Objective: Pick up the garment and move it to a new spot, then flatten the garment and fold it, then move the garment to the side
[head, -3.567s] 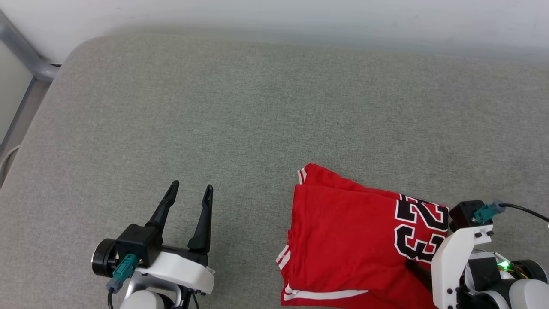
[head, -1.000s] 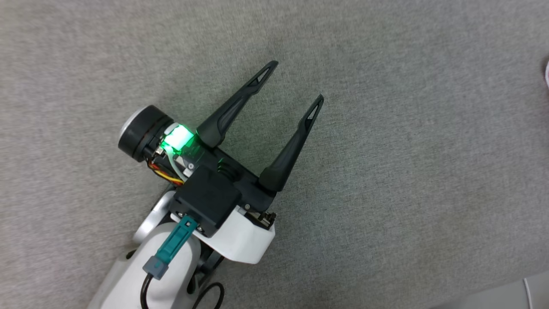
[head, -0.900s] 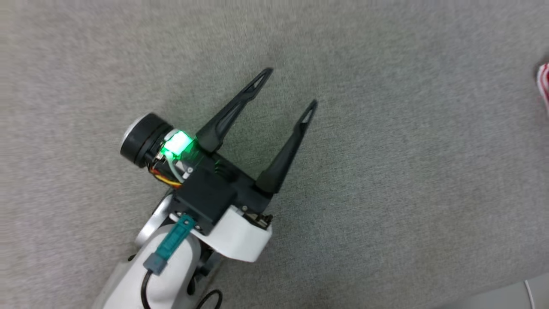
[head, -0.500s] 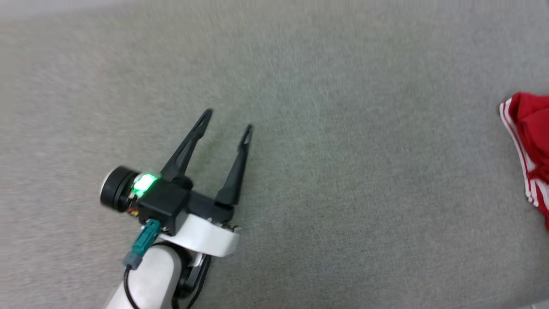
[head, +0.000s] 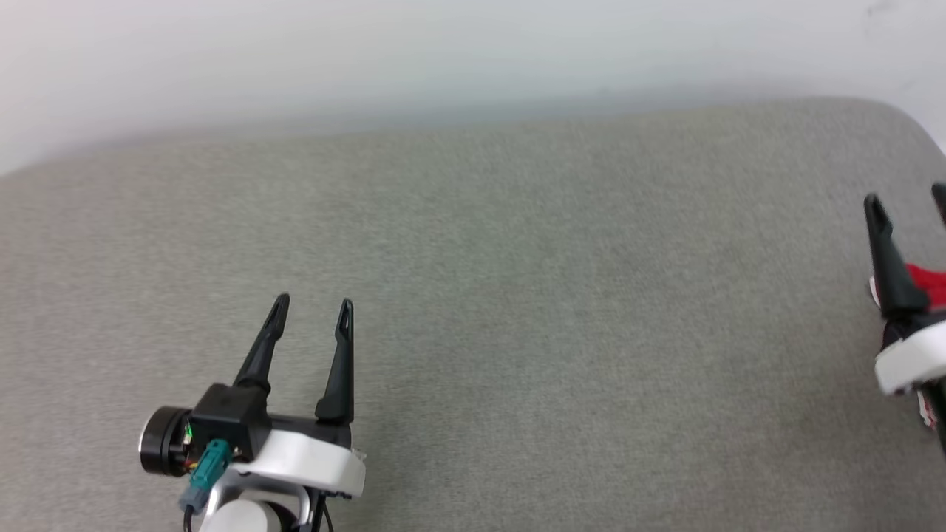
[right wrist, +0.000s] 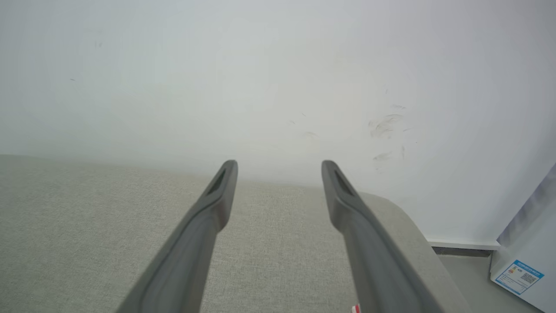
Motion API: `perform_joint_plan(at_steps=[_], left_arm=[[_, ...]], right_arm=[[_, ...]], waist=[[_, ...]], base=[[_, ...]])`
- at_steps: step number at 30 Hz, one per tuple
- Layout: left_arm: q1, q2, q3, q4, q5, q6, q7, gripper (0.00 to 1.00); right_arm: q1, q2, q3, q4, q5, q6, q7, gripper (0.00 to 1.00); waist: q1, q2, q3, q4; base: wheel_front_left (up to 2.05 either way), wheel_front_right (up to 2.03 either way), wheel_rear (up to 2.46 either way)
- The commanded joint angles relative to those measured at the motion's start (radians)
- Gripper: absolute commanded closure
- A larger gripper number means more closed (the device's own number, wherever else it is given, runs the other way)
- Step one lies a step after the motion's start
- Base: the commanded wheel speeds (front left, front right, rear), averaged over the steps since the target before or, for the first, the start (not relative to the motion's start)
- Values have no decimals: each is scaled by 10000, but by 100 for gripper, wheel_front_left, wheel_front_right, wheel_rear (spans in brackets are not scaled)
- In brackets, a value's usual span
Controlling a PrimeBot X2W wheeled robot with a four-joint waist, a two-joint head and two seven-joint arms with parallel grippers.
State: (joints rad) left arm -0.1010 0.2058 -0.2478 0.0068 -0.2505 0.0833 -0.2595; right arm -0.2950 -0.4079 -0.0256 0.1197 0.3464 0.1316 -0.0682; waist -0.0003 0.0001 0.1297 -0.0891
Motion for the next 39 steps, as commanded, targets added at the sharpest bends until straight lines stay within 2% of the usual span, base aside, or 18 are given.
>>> perform_joint_plan(at_steps=[1,8,14,20,26,39], left_arm=[[193,-56,65,101,-12,33,-56,0],[556,-209,389,108,166,-16,-71,0],[856,-459,795,191,384,-326,-74,0],[1048,-763,1233,373,629,-565,-76,0],[1157,-1081,1633,487,777,-741,-76,0],[1136,-1386,2148,481,1104,-1254,-77,0]], right_arm=[[366,252,-63,-104,14,-17,-176,0],[1443,1295,-52,-451,-211,-17,-812,0],[2044,2191,198,-564,-611,-16,-1193,0],[2298,2637,474,-270,-873,-16,-1421,0],[2429,2876,380,-21,-874,-14,-1626,0],[2198,2733,561,226,-833,-14,-1774,0]], waist=[[3,-1,-399,337],[3,-1,-743,576],[3,-1,-877,589],[3,-1,-982,583],[3,-1,-1031,608],[3,-1,-942,553]], base=[[0,0,0],[0,0,0],[0,0,0],[0,0,0],[0,0,0],[0,0,0]])
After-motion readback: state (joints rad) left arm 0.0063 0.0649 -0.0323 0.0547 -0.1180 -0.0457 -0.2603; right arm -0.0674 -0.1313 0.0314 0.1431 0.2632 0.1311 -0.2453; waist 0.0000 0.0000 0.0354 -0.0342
